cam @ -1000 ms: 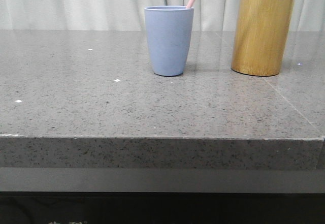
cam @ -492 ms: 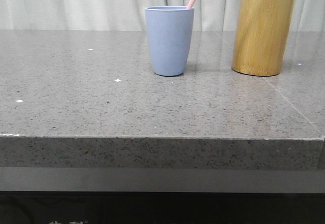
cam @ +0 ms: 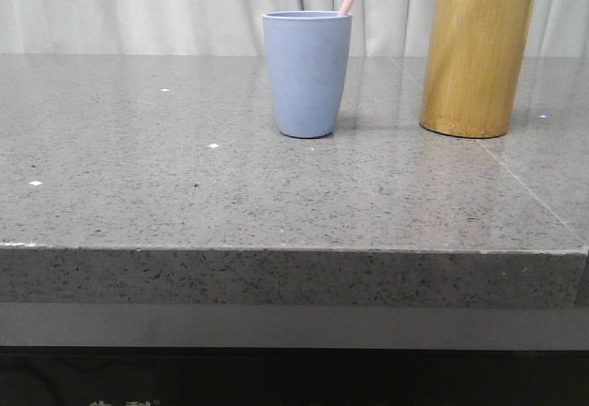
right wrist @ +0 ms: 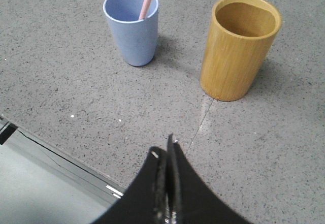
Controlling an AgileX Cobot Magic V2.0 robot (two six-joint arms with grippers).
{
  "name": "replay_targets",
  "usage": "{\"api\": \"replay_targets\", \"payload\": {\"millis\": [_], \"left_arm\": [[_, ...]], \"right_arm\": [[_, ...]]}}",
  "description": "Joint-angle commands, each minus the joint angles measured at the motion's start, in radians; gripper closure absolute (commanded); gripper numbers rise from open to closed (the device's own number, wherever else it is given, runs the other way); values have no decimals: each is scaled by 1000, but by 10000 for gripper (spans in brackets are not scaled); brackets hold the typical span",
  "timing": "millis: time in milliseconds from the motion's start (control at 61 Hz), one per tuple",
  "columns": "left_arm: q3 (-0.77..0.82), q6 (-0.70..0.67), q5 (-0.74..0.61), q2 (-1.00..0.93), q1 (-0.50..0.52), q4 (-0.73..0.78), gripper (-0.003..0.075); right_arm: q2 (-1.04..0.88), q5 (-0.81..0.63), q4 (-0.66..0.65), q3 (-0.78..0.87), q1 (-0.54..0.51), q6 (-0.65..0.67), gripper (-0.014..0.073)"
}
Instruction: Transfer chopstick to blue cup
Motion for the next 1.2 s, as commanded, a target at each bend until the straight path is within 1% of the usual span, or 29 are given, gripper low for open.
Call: {"api": "replay_targets", "payload": {"millis": [0,230,295,344,410,1180], "left_arm": [[12,-8,-78,-25,-5,-10,739],[12,-8,-78,-25,-5,-8,739],[12,-13,-78,-25,-5,35,739],[12,-35,-78,-25,-5,66,739],[12,-107,-78,-25,-5,120,739],[12,-109,-78,-25,-5,122,739]], "right_arm": [[-4,-59,9,-25,-4,-2,713],[-4,-59,9,-25,-4,-2,713],[-4,-59,9,-25,-4,-2,713],[-4,-59,9,-25,-4,-2,713],[-4,-59,9,-25,-4,-2,713],[-4,-59,9,-25,-4,-2,713]]}}
